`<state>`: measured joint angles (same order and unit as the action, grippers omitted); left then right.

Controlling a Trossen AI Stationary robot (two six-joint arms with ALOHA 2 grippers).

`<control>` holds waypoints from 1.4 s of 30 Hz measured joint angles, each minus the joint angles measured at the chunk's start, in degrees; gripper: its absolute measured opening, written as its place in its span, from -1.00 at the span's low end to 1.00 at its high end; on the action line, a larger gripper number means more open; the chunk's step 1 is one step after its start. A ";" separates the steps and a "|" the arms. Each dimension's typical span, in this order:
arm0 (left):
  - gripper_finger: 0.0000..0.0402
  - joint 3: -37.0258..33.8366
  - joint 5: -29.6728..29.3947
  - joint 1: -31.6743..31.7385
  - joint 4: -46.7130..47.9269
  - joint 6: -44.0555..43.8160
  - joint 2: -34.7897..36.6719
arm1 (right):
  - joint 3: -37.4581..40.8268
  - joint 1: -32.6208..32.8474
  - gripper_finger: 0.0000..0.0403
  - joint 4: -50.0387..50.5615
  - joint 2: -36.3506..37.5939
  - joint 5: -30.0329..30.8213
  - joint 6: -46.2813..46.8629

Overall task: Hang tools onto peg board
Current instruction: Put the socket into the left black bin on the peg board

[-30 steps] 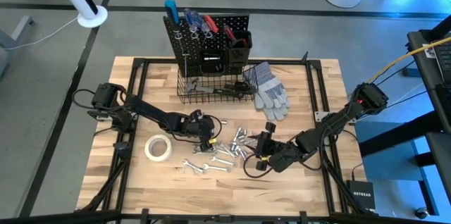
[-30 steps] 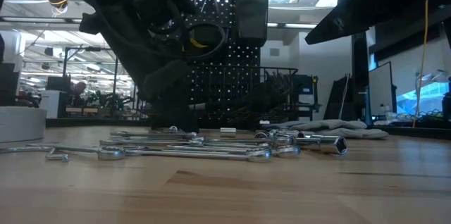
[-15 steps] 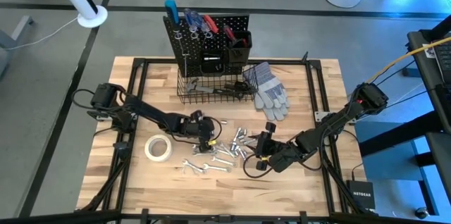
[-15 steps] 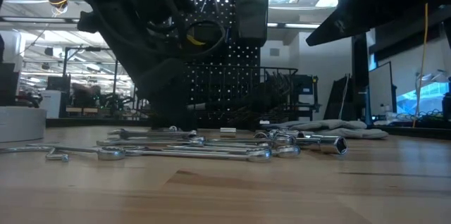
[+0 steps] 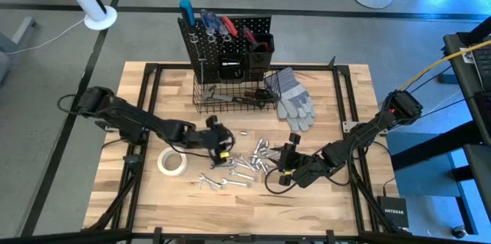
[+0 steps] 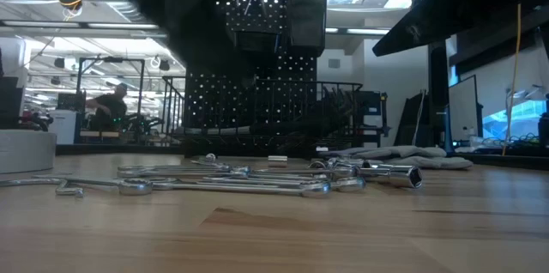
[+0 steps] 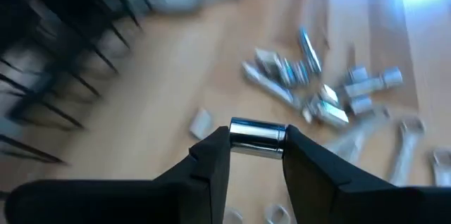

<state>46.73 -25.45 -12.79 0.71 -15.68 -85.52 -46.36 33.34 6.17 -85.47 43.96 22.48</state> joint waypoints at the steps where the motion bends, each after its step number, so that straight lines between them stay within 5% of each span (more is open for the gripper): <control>1: -0.47 0.39 -1.46 0.21 0.08 1.34 1.28 | 0.01 0.00 -0.19 0.04 0.00 0.01 -0.02; 11: -0.47 4.88 -13.28 6.75 -5.68 16.70 11.18 | -0.01 0.00 -0.19 0.06 -0.02 -0.01 0.00; 17: -0.46 5.15 -13.38 14.45 -14.29 23.54 11.79 | 0.00 0.00 -0.19 0.43 -0.02 -0.01 0.00; 26: -0.45 5.15 -11.05 23.98 -14.62 23.40 11.76 | 0.01 0.00 -0.19 0.46 -0.02 -0.01 -0.01; 34: -0.43 5.15 -6.20 26.51 -14.56 23.56 11.74 | -0.01 0.00 -0.19 0.92 -0.02 -0.04 -0.02; 42: -0.11 5.15 -6.12 26.62 -14.22 21.82 11.74 | 0.01 0.00 -0.19 0.94 -0.02 -0.04 -0.01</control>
<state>51.88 -31.57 13.82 -13.50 6.14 -73.78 -46.35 33.34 7.11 -85.49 43.92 22.47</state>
